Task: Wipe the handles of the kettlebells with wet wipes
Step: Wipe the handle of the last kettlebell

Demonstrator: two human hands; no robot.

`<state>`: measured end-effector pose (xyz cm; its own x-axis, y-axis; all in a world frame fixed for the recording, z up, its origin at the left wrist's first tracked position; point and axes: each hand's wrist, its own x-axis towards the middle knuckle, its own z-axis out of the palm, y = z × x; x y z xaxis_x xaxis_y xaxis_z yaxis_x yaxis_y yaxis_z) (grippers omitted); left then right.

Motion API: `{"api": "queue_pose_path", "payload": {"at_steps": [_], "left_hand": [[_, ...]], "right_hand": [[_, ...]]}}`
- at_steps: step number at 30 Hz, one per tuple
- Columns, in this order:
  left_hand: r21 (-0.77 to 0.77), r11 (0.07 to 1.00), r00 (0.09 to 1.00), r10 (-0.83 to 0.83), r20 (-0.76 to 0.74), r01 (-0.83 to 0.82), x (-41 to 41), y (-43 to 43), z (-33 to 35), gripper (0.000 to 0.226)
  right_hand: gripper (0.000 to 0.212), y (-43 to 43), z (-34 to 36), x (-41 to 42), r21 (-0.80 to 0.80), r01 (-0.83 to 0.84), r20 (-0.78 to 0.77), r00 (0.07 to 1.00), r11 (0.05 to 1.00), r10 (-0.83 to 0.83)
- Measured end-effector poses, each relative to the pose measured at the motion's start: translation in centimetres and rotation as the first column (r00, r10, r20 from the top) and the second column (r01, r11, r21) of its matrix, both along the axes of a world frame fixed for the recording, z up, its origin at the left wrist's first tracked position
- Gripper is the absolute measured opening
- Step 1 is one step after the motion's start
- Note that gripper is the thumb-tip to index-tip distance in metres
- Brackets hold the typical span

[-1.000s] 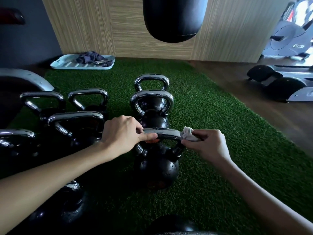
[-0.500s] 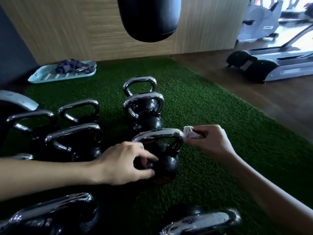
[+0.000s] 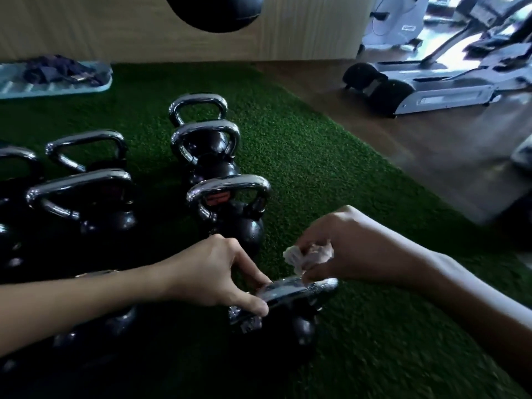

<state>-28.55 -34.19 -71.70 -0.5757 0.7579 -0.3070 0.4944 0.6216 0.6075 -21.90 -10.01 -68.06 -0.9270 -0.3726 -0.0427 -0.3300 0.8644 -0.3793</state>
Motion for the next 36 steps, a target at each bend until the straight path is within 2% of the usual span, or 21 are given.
{"api": "queue_pose_path", "payload": {"at_steps": [5, 13, 15, 18, 22, 25, 27, 29, 32, 34, 36], "left_hand": [[-0.095, 0.991, 0.995, 0.092, -0.028, -0.094, 2.4, 1.0, 1.1, 0.031], [-0.168, 0.951, 0.965, 0.256, -0.051, -0.261, 4.7, 2.3, 2.9, 0.039], [-0.171, 0.950, 0.965, 0.251, -0.075, -0.261, 5.2, 2.5, 3.1, 0.039], [-0.177, 0.953, 0.967, 0.229, -0.108, -0.245, 6.0, 2.9, 3.4, 0.038], [-0.228, 0.938, 0.962, 0.230, -0.150, -0.260, 6.5, 3.3, 4.0, 0.037], [-0.304, 0.923, 0.958, 0.170, -0.232, -0.237, 7.0, 3.8, 4.6, 0.038], [-0.344, 0.911, 0.950, 0.131, -0.284, -0.228, 6.9, 4.0, 4.6, 0.041], [-0.333, 0.914, 0.939, 0.122, -0.322, -0.233, 6.6, 4.0, 4.1, 0.050], [-0.307, 0.926, 0.923, 0.092, -0.374, -0.217, 6.1, 3.8, 3.5, 0.055], [-0.284, 0.943, 0.937, 0.070, -0.342, -0.174, 6.1, 3.4, 3.0, 0.048], [-0.235, 0.963, 0.947, 0.052, -0.316, -0.131, 6.1, 2.7, 2.1, 0.036]], "right_hand": [[0.020, 0.5, -1.5, 1.4, 0.041, -0.123, -0.022, 0.992, 0.992, 0.124], [0.013, 2.1, -1.5, 1.1, 0.034, -0.331, -0.011, 0.943, 0.943, 0.331], [0.022, 2.0, -1.7, 0.2, 0.032, -0.346, -0.031, 0.937, 0.938, 0.347], [0.044, 1.9, -1.6, -1.1, -0.074, -0.315, 0.014, 0.948, 0.946, 0.317], [0.034, 1.5, -1.7, -1.9, -0.067, -0.367, 0.030, 0.929, 0.928, 0.369], [0.026, 2.9, -2.4, -0.9, -0.046, -0.322, -0.048, 0.946, 0.946, 0.319], [0.027, 4.7, -3.3, 0.3, -0.104, -0.231, -0.090, 0.971, 0.967, 0.222], [0.026, 5.5, -4.2, 1.3, -0.181, -0.149, -0.129, 0.984, 0.972, 0.127], [0.019, 3.4, -5.3, 1.7, -0.237, -0.141, -0.239, 0.967, 0.961, 0.083], [0.017, 2.1, -5.9, 2.3, -0.242, -0.143, -0.298, 0.952, 0.960, 0.066], [0.018, 2.6, -6.6, 3.2, -0.264, -0.077, -0.313, 0.950, 0.961, -0.010]]}}
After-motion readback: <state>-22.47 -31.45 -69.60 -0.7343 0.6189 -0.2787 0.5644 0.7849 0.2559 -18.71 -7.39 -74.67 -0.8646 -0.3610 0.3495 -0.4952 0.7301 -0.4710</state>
